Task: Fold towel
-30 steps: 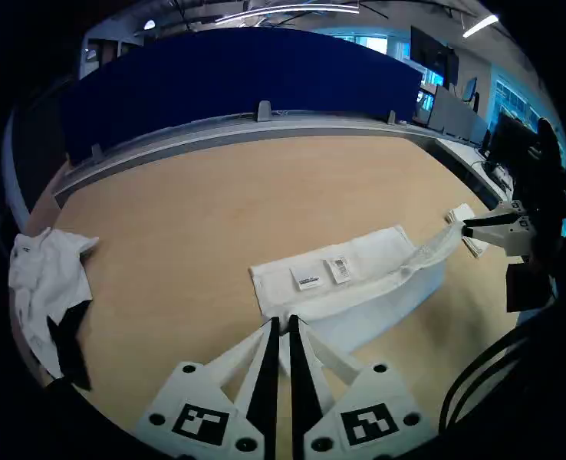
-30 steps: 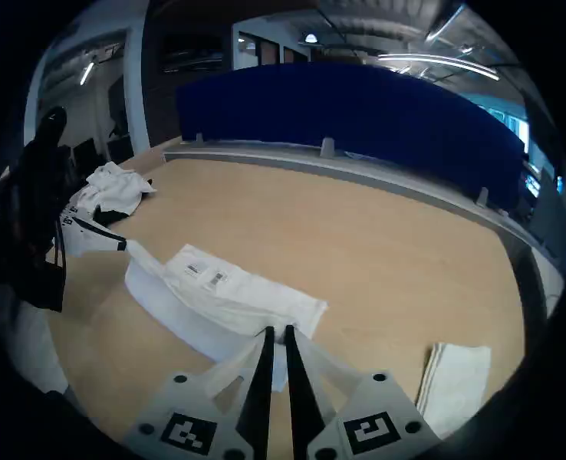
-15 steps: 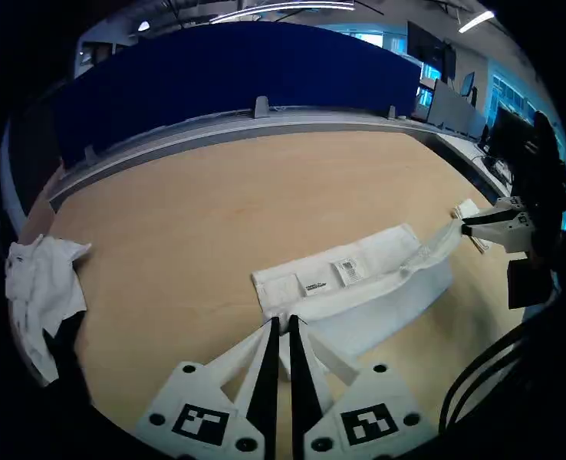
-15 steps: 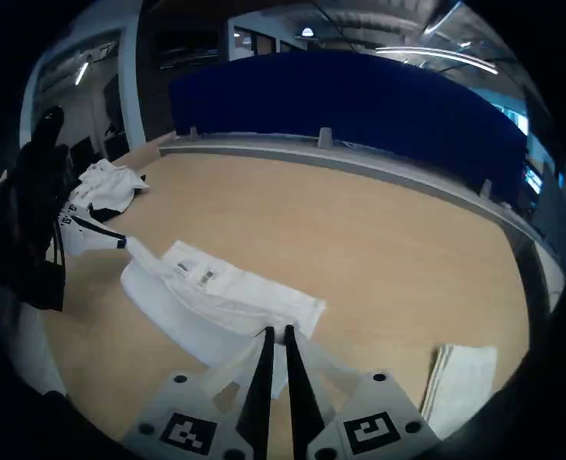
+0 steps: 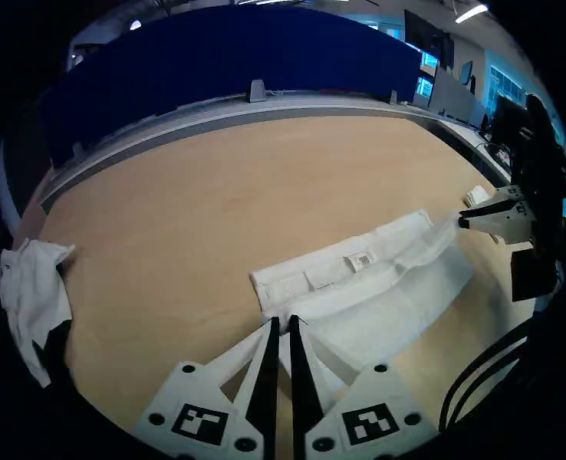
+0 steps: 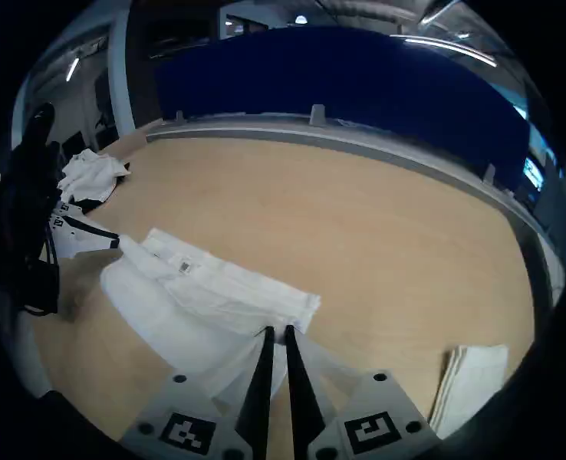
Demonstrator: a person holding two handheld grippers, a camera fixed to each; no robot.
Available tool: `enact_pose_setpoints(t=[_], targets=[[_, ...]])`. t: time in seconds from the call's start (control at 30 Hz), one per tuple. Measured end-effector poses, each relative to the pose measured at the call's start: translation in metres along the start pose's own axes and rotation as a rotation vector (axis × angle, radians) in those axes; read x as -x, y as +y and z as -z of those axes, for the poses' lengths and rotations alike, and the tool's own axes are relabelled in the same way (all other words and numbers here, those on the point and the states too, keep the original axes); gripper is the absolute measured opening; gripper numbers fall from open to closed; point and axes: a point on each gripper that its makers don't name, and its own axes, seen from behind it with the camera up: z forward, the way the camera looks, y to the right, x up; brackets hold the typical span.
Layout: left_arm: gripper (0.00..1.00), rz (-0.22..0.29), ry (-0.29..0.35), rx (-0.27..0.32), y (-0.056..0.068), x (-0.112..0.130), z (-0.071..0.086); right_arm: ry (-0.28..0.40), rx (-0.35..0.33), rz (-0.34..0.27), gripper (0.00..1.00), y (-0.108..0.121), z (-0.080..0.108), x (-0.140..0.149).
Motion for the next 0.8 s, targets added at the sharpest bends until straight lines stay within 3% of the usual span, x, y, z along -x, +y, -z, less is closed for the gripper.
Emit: enact_pose_setpoints(t=[0.23,0.33,0.37,0.5,0.63,0.7,0.8], targets=[[0.13,0.007,-0.002,0.004,-0.003,-0.001,-0.01,-0.003,0.009,-0.022,0.16,0.003,-0.01,0.001],[0.27,0.004,-0.002,0.005,-0.003,-0.003,-0.012,-0.007,0.017,-0.026,0.22,0.004,-0.013,0.001],[0.33,0.003,-0.002,0.007,-0.002,-0.003,-0.012,-0.01,0.019,-0.027,0.27,0.005,-0.013,0.002],[0.68,0.002,0.003,0.008,-0.002,-0.006,-0.013,-0.012,0.033,-0.025,0.64,0.007,-0.015,0.0],[0.99,0.001,0.007,0.011,0.0,-0.007,-0.012,-0.001,0.054,-0.024,0.89,0.01,-0.015,-0.003],[0.99,-0.004,0.005,0.015,0.001,-0.006,-0.011,0.004,0.054,-0.028,0.99,0.01,-0.015,-0.005],[0.99,-0.011,0.005,0.017,0.003,-0.005,-0.01,0.013,0.04,-0.051,1.0,0.008,-0.015,-0.008]])
